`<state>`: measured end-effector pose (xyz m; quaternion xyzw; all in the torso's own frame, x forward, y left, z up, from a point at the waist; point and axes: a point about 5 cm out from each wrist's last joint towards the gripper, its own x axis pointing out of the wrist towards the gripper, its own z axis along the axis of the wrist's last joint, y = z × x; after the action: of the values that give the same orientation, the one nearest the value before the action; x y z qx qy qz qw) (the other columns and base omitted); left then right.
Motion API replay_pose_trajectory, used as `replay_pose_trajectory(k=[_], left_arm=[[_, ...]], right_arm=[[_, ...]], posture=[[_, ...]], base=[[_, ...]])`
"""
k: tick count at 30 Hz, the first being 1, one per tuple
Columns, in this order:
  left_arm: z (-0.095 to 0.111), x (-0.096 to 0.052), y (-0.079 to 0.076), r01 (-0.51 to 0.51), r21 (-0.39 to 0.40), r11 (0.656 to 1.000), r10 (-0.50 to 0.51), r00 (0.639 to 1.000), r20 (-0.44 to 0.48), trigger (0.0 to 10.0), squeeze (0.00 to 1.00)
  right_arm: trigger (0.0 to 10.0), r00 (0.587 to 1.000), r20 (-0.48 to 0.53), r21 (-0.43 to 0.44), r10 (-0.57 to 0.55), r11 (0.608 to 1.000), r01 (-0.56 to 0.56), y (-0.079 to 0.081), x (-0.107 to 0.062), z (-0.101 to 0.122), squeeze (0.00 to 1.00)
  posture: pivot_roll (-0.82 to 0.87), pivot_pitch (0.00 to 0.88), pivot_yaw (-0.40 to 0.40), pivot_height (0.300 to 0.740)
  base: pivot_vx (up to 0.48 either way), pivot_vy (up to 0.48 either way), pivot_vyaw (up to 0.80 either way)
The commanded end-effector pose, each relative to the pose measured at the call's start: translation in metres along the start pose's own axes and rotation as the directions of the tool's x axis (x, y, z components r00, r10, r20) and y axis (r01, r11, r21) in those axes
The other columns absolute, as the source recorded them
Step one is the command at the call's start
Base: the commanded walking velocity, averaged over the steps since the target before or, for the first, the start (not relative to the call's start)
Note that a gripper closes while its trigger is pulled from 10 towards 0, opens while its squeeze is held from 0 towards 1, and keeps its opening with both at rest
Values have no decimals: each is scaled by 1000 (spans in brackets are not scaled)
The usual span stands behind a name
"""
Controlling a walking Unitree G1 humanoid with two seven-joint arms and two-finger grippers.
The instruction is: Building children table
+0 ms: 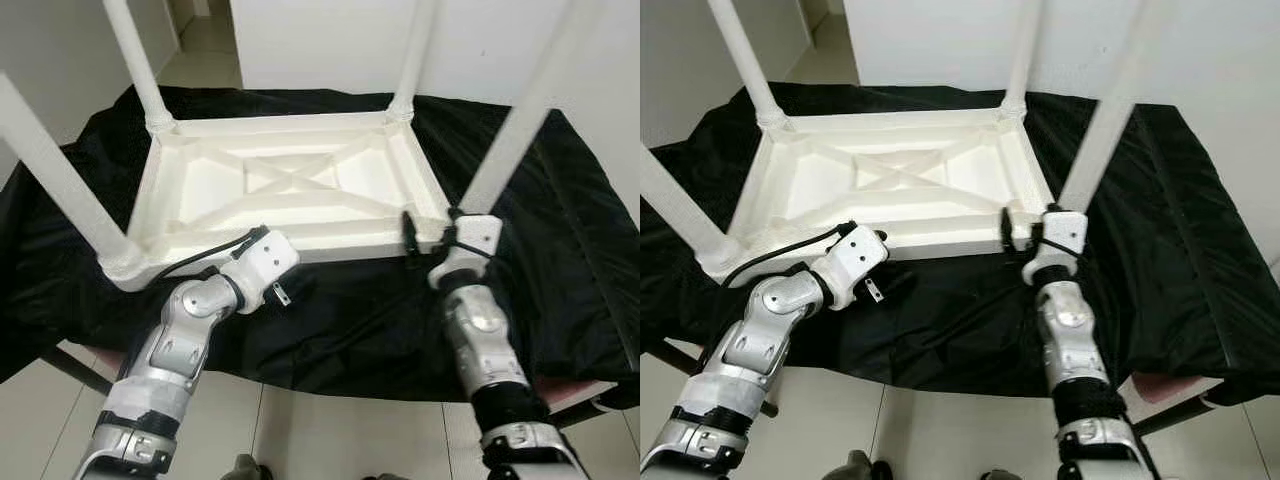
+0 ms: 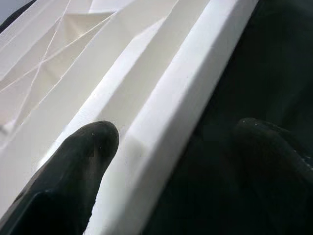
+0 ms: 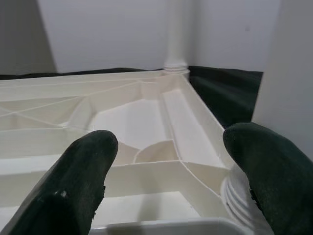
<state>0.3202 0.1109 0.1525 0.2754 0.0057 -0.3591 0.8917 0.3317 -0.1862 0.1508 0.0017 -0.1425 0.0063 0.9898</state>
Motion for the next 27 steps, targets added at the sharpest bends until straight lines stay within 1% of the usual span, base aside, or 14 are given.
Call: replay_pose_trajectory(k=[1,2,4,5,7,8,9,10,12,15,16,19,23,27], left_arm=[[-5,-3,22,-413,2,911,413,910,-32,10000,0],[-5,-3,22,-413,2,911,413,910,-32,10000,0],[-7,-2,26,-433,19,901,434,899,-59,10000,0],[-7,-2,26,-433,19,901,434,899,-59,10000,0],[-9,0,28,-445,25,895,446,891,-85,10000,0],[-9,0,28,-445,25,895,446,891,-85,10000,0],[-10,0,29,-448,23,894,448,889,-94,10000,0],[-10,0,29,-448,23,894,448,889,-94,10000,0],[-10,2,30,-440,14,898,439,891,-114,10000,0],[-14,4,30,-425,-10,905,418,894,-158,10000,0],[-14,4,30,-425,-10,905,418,894,-158,10000,0],[-18,5,31,-428,-66,901,407,888,-213,10000,0],[-17,6,32,-437,-75,896,414,885,-214,10000,0],[-16,2,36,-464,-70,883,441,871,-216,10000,0]], right_arm=[[10000,999,-22,15,-50,999,50,-8,-4,-6,0],[10000,999,-22,15,-50,999,50,-8,-4,-6,0],[10000,1000,-13,39,23,999,-23,9,-6,-6,0],[10000,1000,-13,39,23,999,-23,9,-6,-6,0],[10000,997,-2,65,78,995,-78,24,-9,-6,0],[10000,997,-2,65,78,995,-78,24,-9,-6,0],[10000,995,4,79,100,992,-100,31,-10,-6,0],[10000,995,4,79,100,992,-100,31,-10,-6,0],[10000,988,26,97,155,983,-157,47,-13,-3,0],[10000,980,49,121,195,972,-200,62,-14,3,0],[10000,980,49,121,195,972,-200,62,-14,3,0],[10000,976,68,133,206,968,-214,70,-13,8,0],[10000,976,69,134,206,968,-214,70,-13,8,0],[10000,976,70,138,204,967,-212,70,-12,8,0]], posture=[[-111,116,71,740],[-111,116,71,740],[-111,116,71,740],[-111,116,71,740],[-111,116,71,740],[-111,116,71,740],[-106,119,73,740],[-106,119,73,740],[-107,118,76,740],[-108,117,77,740],[-108,117,77,740],[-110,115,76,740],[-110,114,75,740],[-109,112,70,740]], base=[[0,0,0],[0,0,0],[0,0,0],[0,0,0],[0,0,0],[0,0,0],[0,0,0],[0,0,0],[0,0,0],[0,0,0],[0,0,0],[0,0,0],[0,0,0],[0,0,0]])
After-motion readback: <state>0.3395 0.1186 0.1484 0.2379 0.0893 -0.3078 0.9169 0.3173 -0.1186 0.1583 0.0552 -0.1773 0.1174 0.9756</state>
